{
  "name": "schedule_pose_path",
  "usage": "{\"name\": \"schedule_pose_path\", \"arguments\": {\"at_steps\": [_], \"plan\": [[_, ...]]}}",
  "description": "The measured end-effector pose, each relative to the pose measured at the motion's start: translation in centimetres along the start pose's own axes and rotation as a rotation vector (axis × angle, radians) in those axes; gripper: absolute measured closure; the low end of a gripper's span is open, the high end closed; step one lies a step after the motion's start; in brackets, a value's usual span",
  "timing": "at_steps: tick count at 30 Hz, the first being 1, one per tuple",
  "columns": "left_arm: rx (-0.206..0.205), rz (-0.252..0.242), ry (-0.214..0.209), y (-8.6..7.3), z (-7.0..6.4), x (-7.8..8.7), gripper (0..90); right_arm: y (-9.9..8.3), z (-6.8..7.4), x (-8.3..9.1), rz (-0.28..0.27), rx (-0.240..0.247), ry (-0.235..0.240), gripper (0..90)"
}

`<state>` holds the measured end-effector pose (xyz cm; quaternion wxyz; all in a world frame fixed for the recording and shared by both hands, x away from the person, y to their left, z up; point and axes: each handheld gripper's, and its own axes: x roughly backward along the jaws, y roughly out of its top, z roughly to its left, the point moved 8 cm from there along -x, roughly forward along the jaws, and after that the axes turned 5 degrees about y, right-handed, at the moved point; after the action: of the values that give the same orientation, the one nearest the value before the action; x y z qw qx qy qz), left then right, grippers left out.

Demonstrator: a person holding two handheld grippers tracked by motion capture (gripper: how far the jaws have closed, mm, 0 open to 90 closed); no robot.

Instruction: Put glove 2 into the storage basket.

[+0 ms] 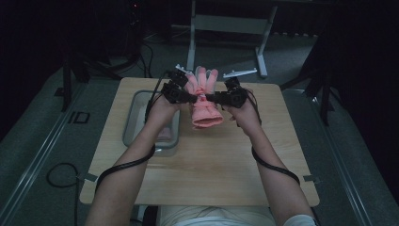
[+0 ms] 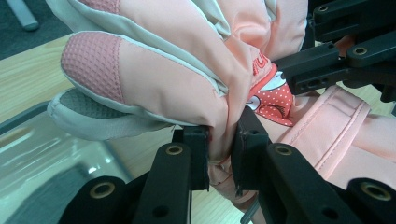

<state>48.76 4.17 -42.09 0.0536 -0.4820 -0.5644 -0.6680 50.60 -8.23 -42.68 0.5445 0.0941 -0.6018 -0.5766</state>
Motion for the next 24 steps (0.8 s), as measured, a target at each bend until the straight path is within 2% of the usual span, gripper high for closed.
{"name": "schedule_pose_path", "arguments": {"at_steps": [11, 24], "plan": [[0.035, 0.011, 0.047, -1.8, 3.0, 2.3, 78.2, 1.4, 2.5, -3.2, 0.03, 0.031, 0.032, 66.6], [0.106, 0.016, 0.109, -4.8, 7.4, 5.1, 78.2, 3.3, 6.0, -8.0, 0.067, 0.076, 0.074, 66.7]]}}
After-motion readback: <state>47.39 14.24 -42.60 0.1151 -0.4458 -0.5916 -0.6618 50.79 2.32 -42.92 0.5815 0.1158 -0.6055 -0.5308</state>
